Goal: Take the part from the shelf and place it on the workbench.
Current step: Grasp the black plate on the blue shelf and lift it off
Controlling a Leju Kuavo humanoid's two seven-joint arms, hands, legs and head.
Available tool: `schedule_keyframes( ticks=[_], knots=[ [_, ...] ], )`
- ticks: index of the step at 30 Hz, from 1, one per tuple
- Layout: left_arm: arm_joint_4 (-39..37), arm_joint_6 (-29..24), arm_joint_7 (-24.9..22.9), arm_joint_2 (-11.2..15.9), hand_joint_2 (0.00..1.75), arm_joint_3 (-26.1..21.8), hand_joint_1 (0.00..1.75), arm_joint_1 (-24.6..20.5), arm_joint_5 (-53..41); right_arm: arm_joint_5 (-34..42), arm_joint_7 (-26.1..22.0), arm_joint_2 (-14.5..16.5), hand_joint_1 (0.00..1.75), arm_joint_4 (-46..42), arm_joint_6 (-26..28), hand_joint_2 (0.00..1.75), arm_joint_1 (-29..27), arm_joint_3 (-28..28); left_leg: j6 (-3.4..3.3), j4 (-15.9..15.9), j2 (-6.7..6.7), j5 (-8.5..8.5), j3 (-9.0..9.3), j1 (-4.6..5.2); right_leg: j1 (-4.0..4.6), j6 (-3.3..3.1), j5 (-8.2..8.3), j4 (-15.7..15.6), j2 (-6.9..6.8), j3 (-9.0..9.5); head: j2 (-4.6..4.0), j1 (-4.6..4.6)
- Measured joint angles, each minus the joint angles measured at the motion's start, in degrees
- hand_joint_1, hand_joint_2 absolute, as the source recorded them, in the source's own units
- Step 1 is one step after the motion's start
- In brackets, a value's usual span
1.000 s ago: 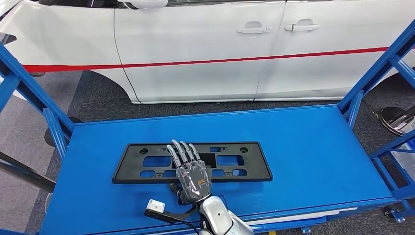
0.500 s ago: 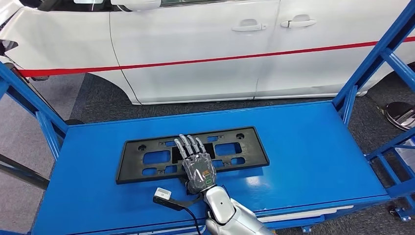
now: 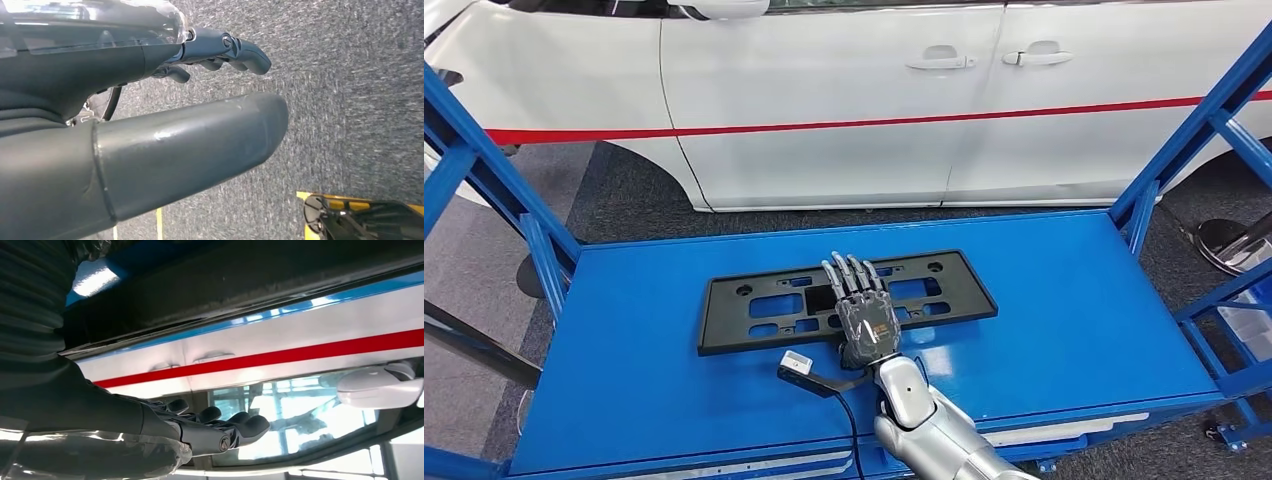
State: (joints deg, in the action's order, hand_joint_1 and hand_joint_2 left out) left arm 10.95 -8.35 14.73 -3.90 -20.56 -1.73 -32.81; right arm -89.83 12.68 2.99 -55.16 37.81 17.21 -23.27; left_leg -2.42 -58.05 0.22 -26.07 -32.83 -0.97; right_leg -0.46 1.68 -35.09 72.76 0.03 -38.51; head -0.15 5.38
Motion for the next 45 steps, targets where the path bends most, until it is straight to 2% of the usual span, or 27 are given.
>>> schedule_keyframes(
  ticks=[1,2,4,6,7,10,12,14,15,16,17,18,19,21,22,25,27,30,31,32,33,35,37,39,42,43,45],
  knots=[
    [0.0,0.0,-0.01,0.01,0.0,-0.02,0.0,0.02,-0.07,0.0,-0.03,-0.06,0.0,-0.18,0.0,1.75,-0.2,0.43,-0.02,-0.03,-0.01,0.01,-0.05,0.06,0.01,0.0,-0.13,1.54,0.0,-0.69,0.0,-0.01],
    [0.0,0.01,-0.02,0.01,0.0,-0.02,0.0,0.04,-0.14,0.0,0.01,-0.1,0.0,-0.35,0.0,1.75,-0.33,0.72,-0.02,-0.05,-0.03,0.01,-0.02,0.11,0.04,-0.13,0.88,0.84,0.0,-0.28,0.0,0.0],
    [0.0,0.02,-0.04,-0.03,0.0,-0.03,0.0,0.05,-0.25,0.0,0.2,-0.28,0.0,-0.81,0.0,1.75,-0.44,1.15,0.0,-0.05,-0.1,0.0,0.18,0.25,0.33,-0.96,4.9,-6.38,-0.02,3.37,0.0,0.0],
    [0.0,0.04,-0.06,-0.23,0.0,-0.03,0.0,0.03,-0.4,0.0,0.38,-0.48,0.0,-1.2,0.0,1.75,-0.45,1.41,0.29,-0.1,-0.13,-0.02,0.23,0.46,0.74,-1.9,7.38,-13.17,-0.21,6.55,0.0,-0.01],
    [0.0,0.04,-0.08,-0.32,0.0,-0.03,0.0,0.03,-0.48,0.0,0.4,-0.56,0.0,-1.32,0.0,1.75,-0.46,1.52,0.57,-0.09,-0.1,0.0,0.2,0.46,0.91,-2.18,7.66,-14.58,-0.27,7.09,0.0,-0.01],
    [0.0,0.04,-0.16,-0.33,0.0,-0.03,0.0,-0.02,-0.54,0.0,0.41,-0.67,0.0,-1.63,0.0,1.75,-0.49,1.68,1.58,0.01,0.02,-0.02,0.27,0.42,0.88,-2.63,8.13,-15.53,-0.22,7.25,-0.01,-0.01],
    [0.0,0.05,-0.17,-0.28,0.0,-0.03,0.0,-0.07,-0.54,0.0,0.41,-0.7,0.0,-1.81,0.0,1.75,-0.56,1.72,2.05,-2.81,-0.03,-2.03,-0.96,0.43,0.4,-3.12,8.73,-16.54,-0.32,7.65,-0.01,-0.01],
    [0.0,0.06,-0.18,-0.26,0.0,-0.03,0.0,-0.03,-0.54,0.01,0.41,-0.74,0.0,-1.82,0.0,1.75,-0.65,1.73,2.44,-9.77,-0.06,-5.79,-4.18,0.26,0.18,-3.35,8.95,-16.81,-0.39,7.65,0.0,-0.01],
    [0.0,0.07,-0.19,-0.25,0.0,-0.03,0.0,0.02,-0.55,0.01,0.43,-0.76,0.0,-1.82,0.0,1.75,-0.68,1.74,2.64,-13.3,-0.04,-7.17,-5.83,0.18,0.18,-3.34,8.92,-16.72,-0.38,7.57,0.0,-0.02],
    [0.0,0.07,-0.19,-0.22,0.0,-0.03,0.0,0.07,-0.57,0.01,0.49,-0.77,0.0,-1.82,0.0,1.75,-0.71,1.74,2.8,-15.28,-0.03,-7.51,-6.77,0.11,0.17,-3.3,8.85,-16.6,-0.34,7.55,0.0,-0.02],
    [0.0,0.07,-0.2,-0.18,0.0,-0.03,0.0,0.11,-0.6,0.01,0.63,-0.78,0.0,-1.82,0.0,1.75,-0.72,1.75,2.92,-15.27,-0.02,-6.79,-6.77,0.05,0.13,-3.23,8.75,-16.44,-0.27,7.55,-0.01,-0.02],
    [0.0,0.08,-0.21,-0.12,0.0,-0.04,0.0,0.13,-0.66,0.01,0.87,-0.81,0.0,-1.83,0.0,1.75,-0.72,1.77,3.0,-12.86,-0.01,-5.02,-5.6,-0.05,0.07,-3.09,8.57,-16.2,-0.17,7.57,-0.01,-0.02],
    [0.0,0.1,-0.22,-0.06,0.0,-0.04,0.0,0.14,-0.73,0.02,1.14,-0.87,0.0,-1.84,0.0,1.75,-0.72,1.81,3.04,-8.9,0.0,-2.92,-3.68,-0.17,0.01,-2.88,8.33,-15.87,-0.06,7.59,-0.01,-0.02],
    [0.0,0.23,-0.26,0.01,0.0,-0.05,0.0,0.06,-0.96,0.02,1.48,-1.13,0.0,-1.93,0.0,1.75,-0.7,2.13,2.81,-2.31,-0.07,-0.7,-0.39,-0.17,0.14,-2.25,7.78,-15.09,0.19,7.43,-0.01,-0.01],
    [0.0,0.31,-0.27,0.01,0.0,-0.05,0.0,0.0,-1.05,0.02,1.47,-1.33,0.0,-1.98,0.0,1.75,-0.71,2.38,2.52,-0.91,-0.13,-0.58,0.3,-0.1,0.22,-1.93,7.63,-14.84,0.28,7.34,-0.01,-0.01],
    [0.0,0.4,-0.32,-0.01,0.0,-0.06,0.0,-0.11,-1.34,0.02,1.09,-2.11,0.0,-2.17,0.0,1.75,-0.85,3.38,1.31,-0.54,-0.15,-0.6,0.42,0.08,0.18,-1.04,7.52,-14.64,0.44,7.29,0.0,0.01],
    [0.0,0.41,-0.34,-0.02,0.0,-0.07,0.0,-0.14,-1.63,0.02,0.57,-2.66,0.0,-2.28,0.0,1.75,-1.01,4.34,0.54,-0.23,-0.05,-0.27,0.38,-0.04,0.05,-0.48,5.83,-12.38,0.36,6.35,0.0,0.02],
    [0.0,0.42,-0.34,-0.02,0.0,-0.1,0.0,-0.16,-1.82,0.03,0.0,-3.1,1.29,-2.31,0.0,1.75,-1.3,5.52,0.05,-0.17,0.01,-0.04,-0.09,0.0,-0.11,0.05,0.45,-2.16,0.27,1.36,0.0,0.0],
    [0.0,0.42,-0.34,-0.02,0.0,-0.12,0.0,-0.15,-1.83,0.04,-0.2,-3.16,1.73,-2.3,0.0,1.75,-1.47,5.8,0.02,-0.18,0.0,-0.02,-0.21,0.07,-0.14,0.1,-0.52,0.85,0.27,-0.15,0.0,0.01],
    [0.0,0.44,-0.33,-0.02,0.0,-0.13,0.0,-0.13,-1.88,0.12,-0.48,-3.23,1.75,-2.27,0.0,1.75,-1.64,6.09,0.0,-0.2,-0.03,-0.01,-0.24,0.13,-0.15,0.05,-0.32,2.0,0.27,-0.79,-0.01,0.0],
    [0.0,0.48,-0.33,-0.03,0.0,-0.13,0.0,-0.12,-1.99,0.29,-0.88,-3.3,1.75,-2.17,0.0,1.75,-1.76,6.39,0.01,-0.2,-0.08,-0.01,-0.21,0.18,-0.14,-0.12,1.01,0.88,0.27,-0.3,-0.01,0.01],
    [0.0,0.59,-0.31,-0.15,0.0,-0.16,0.0,-0.12,-2.32,0.93,-2.28,-3.43,1.75,-1.69,0.0,1.75,-1.72,7.26,0.06,-0.19,-0.2,-0.04,-0.03,0.26,0.07,-0.85,5.35,-7.07,0.27,3.41,-0.01,0.02],
    [0.0,0.68,-0.28,-0.36,0.0,-0.27,0.0,-0.22,-2.64,1.33,-4.01,-3.46,1.75,-1.07,0.0,1.75,-1.6,8.48,0.42,-0.24,-0.29,0.0,-0.13,0.38,0.51,-1.6,7.7,-13.55,0.15,6.31,-0.01,0.02],
    [0.0,0.73,-0.27,-0.46,0.0,-0.4,0.0,-0.27,-2.82,1.3,-5.21,-3.45,1.75,-0.6,0.0,1.75,-1.61,9.73,1.04,-0.16,-0.33,0.13,-0.31,0.36,0.84,-1.89,7.86,-14.81,0.07,6.65,-0.01,0.03],
    [0.0,0.73,-0.28,-0.45,0.0,-0.6,0.0,-0.25,-2.93,1.27,-6.73,-3.28,1.75,-0.19,0.0,1.75,-1.53,11.26,1.97,-1.07,-0.32,-0.77,-0.59,0.33,0.34,-2.6,8.46,-15.88,-0.02,7.1,0.0,0.02],
    [0.0,0.72,-0.28,-0.46,0.0,-0.69,0.0,-0.26,-2.97,1.27,-7.12,-3.14,1.75,-0.09,0.0,1.75,-1.51,11.67,2.19,-3.01,-0.31,-2.06,-1.41,0.32,0.14,-2.87,8.66,-16.28,-0.11,7.3,0.0,0.02],
    [0.0,0.72,-0.28,-0.5,0.0,-0.92,0.0,-0.26,-3.0,1.17,-7.62,-2.79,1.75,0.12,0.0,1.75,-1.51,12.27,2.51,-9.94,-0.31,-5.71,-4.56,0.19,0.2,-3.15,8.71,-16.43,-0.25,7.39,0.0,0.02]
  ],
)
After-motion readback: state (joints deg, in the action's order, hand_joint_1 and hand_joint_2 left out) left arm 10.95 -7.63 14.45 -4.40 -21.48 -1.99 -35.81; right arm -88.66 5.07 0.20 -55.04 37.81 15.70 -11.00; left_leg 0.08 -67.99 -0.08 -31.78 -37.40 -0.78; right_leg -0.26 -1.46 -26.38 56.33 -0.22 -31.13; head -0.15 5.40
